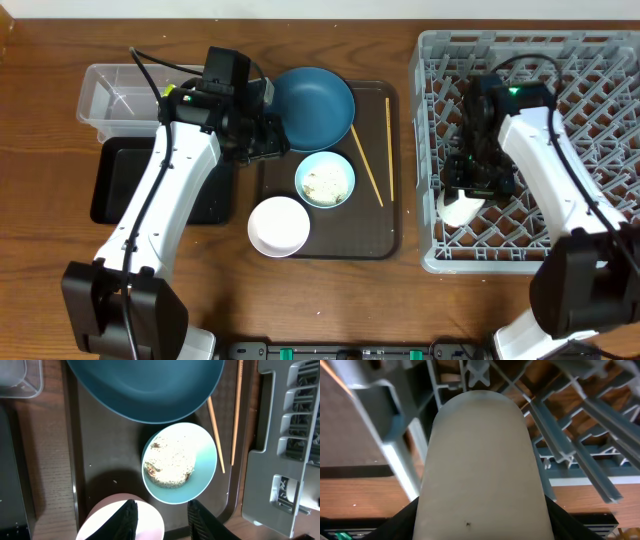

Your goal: Sort waste into correct bins and load items into the dishwasher rack

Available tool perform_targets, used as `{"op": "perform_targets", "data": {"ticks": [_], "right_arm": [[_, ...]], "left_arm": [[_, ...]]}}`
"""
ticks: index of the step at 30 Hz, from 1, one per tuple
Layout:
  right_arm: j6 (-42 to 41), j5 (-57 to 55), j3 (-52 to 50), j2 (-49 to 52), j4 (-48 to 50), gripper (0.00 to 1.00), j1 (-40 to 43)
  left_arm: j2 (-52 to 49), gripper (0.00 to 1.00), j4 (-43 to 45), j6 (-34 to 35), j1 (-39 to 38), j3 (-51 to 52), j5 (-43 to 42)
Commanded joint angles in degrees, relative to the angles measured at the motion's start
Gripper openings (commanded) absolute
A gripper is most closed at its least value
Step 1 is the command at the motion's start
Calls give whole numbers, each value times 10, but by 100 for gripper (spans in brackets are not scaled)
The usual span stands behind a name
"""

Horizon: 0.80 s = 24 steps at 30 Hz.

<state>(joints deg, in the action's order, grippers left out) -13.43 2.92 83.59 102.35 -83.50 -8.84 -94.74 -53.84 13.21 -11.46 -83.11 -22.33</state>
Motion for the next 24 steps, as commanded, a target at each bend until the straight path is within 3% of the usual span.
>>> {"op": "perform_targets", "data": {"ticks": [1,5,7,16,19,24], "right_arm": [[-2,-5,-7,3,2,68,-6],[-2,-5,2,2,4,86,-6],[-2,-5,14,2,1,89,-5],[8,-1,147,-22,-22,84,-9],[8,41,186,-37,16,79,-23],[8,70,189,-49,109,79,-80]], "left_arm": [[0,36,-5,-8,-1,-5,6],[0,36,-5,-7,-1,-5,6],[0,37,-5,-8,-1,-5,6],[0,37,-5,-8,-1,-5,6],[0,37,-3,-10,-1,-5,10],[2,37,1,-36,-1,-6,12]]}}
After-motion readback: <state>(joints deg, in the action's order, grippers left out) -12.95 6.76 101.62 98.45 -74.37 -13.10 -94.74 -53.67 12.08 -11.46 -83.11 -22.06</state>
